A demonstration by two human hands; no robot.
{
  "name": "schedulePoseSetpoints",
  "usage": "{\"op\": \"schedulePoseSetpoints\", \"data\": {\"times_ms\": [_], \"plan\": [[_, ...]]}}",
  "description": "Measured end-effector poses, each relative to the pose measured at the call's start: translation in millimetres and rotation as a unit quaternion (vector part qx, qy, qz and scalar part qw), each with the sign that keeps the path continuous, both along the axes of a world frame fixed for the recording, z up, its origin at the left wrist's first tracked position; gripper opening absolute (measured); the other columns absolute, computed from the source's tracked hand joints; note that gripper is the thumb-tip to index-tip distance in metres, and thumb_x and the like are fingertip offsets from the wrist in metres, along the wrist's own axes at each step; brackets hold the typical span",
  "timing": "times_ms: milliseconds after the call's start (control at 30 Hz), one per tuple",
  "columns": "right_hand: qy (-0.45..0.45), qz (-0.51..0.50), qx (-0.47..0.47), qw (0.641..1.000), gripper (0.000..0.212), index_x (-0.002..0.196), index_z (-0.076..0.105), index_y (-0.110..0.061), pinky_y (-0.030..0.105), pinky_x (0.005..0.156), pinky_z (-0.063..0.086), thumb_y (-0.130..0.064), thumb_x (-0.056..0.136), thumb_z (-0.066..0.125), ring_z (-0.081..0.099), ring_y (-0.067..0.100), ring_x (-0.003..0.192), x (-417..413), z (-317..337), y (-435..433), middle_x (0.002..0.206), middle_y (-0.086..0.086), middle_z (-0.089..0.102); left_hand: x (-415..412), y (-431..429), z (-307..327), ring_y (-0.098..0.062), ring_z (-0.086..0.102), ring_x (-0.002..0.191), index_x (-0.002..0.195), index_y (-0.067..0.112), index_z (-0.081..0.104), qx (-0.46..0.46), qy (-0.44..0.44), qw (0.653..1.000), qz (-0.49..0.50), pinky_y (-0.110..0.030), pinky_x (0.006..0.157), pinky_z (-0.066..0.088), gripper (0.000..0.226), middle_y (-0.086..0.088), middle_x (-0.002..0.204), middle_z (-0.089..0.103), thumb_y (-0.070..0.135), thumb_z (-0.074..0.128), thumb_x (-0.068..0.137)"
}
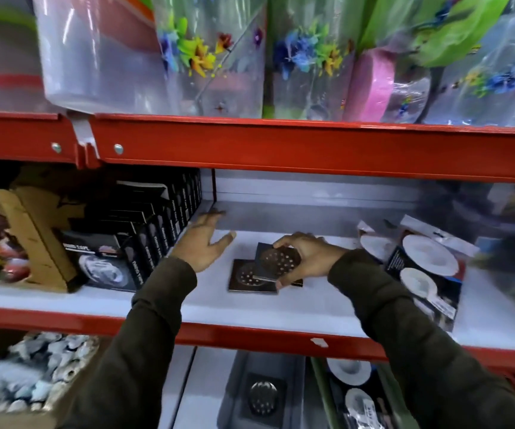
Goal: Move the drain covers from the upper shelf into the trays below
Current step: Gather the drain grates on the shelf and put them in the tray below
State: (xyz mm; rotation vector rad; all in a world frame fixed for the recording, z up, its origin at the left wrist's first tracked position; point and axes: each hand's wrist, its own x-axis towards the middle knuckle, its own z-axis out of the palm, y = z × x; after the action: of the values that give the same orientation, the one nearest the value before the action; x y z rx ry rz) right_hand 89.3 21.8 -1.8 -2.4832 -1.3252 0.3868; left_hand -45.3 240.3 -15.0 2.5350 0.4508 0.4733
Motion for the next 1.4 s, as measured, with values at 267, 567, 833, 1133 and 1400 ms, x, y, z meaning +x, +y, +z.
{"op": "schedulePoseSetpoints", "data": {"times_ms": [267,567,833,1133,1400], "plan": [[0.05,0.004,-0.058,0.997,0.082,0.137,0.054,-0.028,0.046,0.109,0.043,-0.05,0.065,0.085,0.054,0.026,0.124,-14.0,-32.4,54.9,0.136,0.0,0.055,-4.1,10.0,-6.1,-0.025,0.028,0.15,0.15,0.018,0.039,0.086,-0.091,0.992,0.024,-0.045,0.123,0.024,0.057,-0.006,0.158,0.035,0.04,0.047,0.099],[0.014,-0.072,0.026,0.997,0.075,0.15,0.03,-0.041,0.05,0.123,0.007,-0.069,0.085,0.053,0.021,0.022,0.151,-12.3,-32.2,24.9,0.163,-0.003,0.023,7.6,-8.2,-14.8,-0.026,0.025,0.152,0.15,0.022,0.037,0.088,-0.069,0.994,0.019,-0.048,0.126,0.017,0.055,-0.006,0.161,0.032,0.04,0.046,0.099],[-0.073,-0.374,0.121,0.917,0.054,0.148,0.037,-0.033,0.057,0.118,0.011,-0.048,0.097,0.045,0.029,0.033,0.146,9.3,-23.8,-95.8,0.159,0.006,0.034,58.6,-122.3,-8.7,-0.025,0.048,0.136,0.146,0.022,0.044,0.087,-0.088,0.991,-0.057,-0.04,0.116,0.038,0.05,-0.001,0.149,0.05,0.04,0.044,0.099],[0.046,-0.553,0.023,0.832,0.075,0.152,0.027,-0.014,0.059,0.12,0.001,-0.059,0.093,0.035,0.026,0.037,0.146,18.0,-46.8,-205.7,0.156,0.018,0.034,124.3,-276.2,-31.5,-0.033,0.049,0.125,0.126,0.015,0.058,0.146,0.149,0.974,-0.087,-0.045,0.103,0.032,0.043,-0.011,0.131,0.06,0.04,0.034,0.099],[0.052,-0.393,0.215,0.893,0.056,0.145,0.043,-0.012,0.044,0.11,0.04,-0.015,0.09,0.058,0.046,0.038,0.131,37.2,-54.7,-209.0,0.141,0.02,0.05,112.3,-276.6,-36.2,-0.032,0.046,0.129,0.133,0.016,0.05,0.075,0.175,0.98,0.063,-0.043,0.105,0.034,0.048,-0.01,0.136,0.052,0.039,0.04,0.093]]}}
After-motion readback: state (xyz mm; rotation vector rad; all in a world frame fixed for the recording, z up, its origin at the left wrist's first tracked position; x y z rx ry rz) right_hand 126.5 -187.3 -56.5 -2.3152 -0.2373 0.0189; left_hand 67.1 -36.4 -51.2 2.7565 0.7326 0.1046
